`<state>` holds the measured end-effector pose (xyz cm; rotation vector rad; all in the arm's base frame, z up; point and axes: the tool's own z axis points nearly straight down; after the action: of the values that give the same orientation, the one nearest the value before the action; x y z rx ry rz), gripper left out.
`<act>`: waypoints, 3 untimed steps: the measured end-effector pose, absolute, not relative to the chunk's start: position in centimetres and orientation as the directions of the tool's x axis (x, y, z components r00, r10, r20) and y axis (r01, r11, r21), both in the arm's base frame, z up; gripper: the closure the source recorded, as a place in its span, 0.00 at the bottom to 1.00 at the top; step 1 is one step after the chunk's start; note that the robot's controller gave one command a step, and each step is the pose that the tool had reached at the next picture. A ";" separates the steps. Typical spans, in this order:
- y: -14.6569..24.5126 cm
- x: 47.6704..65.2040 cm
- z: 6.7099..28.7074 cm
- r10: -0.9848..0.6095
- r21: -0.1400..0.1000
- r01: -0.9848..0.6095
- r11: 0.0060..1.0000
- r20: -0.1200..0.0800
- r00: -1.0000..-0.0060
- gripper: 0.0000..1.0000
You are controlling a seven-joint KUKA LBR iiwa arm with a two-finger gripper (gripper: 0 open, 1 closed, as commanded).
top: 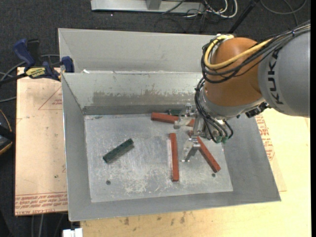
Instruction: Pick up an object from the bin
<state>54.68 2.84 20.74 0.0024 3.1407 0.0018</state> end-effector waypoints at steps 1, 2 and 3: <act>2.8 54.7 20.7 0.002 0.001 0.002 1.000 -0.001 -1.000 0.00; 1.8 56.8 17.3 -0.084 0.001 -0.084 0.996 -0.007 -0.996 0.00; -0.1 57.2 12.0 -0.205 0.000 -0.205 0.979 -0.003 -0.979 0.00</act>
Offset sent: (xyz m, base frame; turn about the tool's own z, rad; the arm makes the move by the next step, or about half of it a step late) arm 0.0501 -0.0302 -0.0968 -0.2176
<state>57.24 -0.06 11.99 -0.3241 3.1218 0.0010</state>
